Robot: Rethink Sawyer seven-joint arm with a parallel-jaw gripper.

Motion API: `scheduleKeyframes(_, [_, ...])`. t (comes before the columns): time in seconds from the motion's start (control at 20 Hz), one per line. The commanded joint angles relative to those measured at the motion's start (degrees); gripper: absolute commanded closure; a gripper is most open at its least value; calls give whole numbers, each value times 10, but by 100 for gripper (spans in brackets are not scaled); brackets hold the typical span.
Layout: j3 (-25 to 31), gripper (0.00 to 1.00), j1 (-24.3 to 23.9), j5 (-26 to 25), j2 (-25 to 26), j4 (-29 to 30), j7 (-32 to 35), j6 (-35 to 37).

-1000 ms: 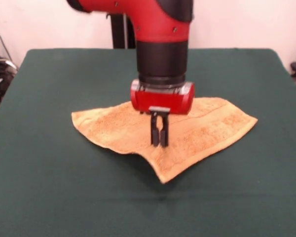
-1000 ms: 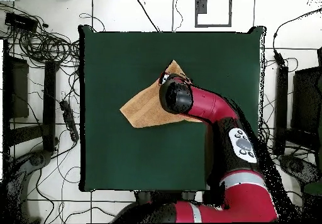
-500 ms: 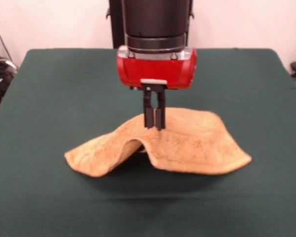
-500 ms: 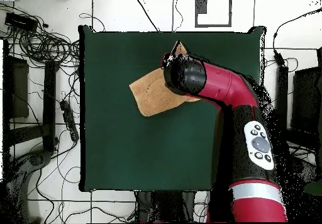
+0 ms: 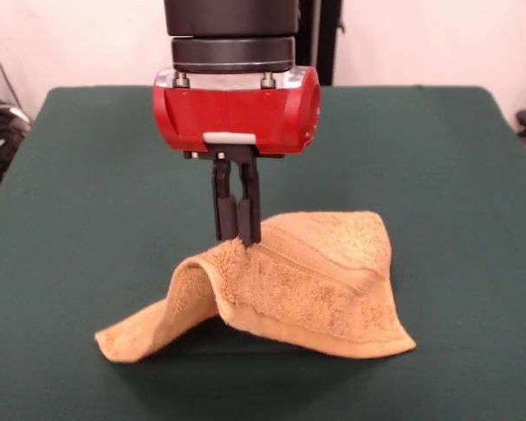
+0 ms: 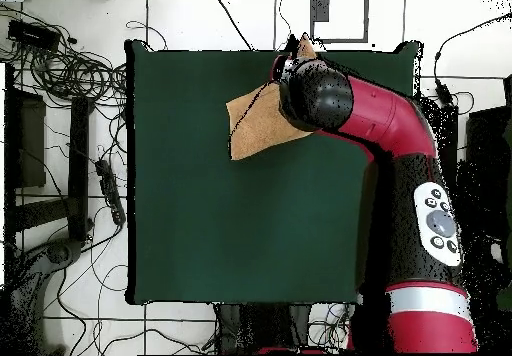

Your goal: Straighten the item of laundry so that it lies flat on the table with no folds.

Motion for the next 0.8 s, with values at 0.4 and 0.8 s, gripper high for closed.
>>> scheduleKeyframes(0.4, [123, 0, -16, -38, 24, 28, -45, -39])
scheduleKeyframes(0.8, [147, 0, -28, -71, 20, 27, -41, -58])
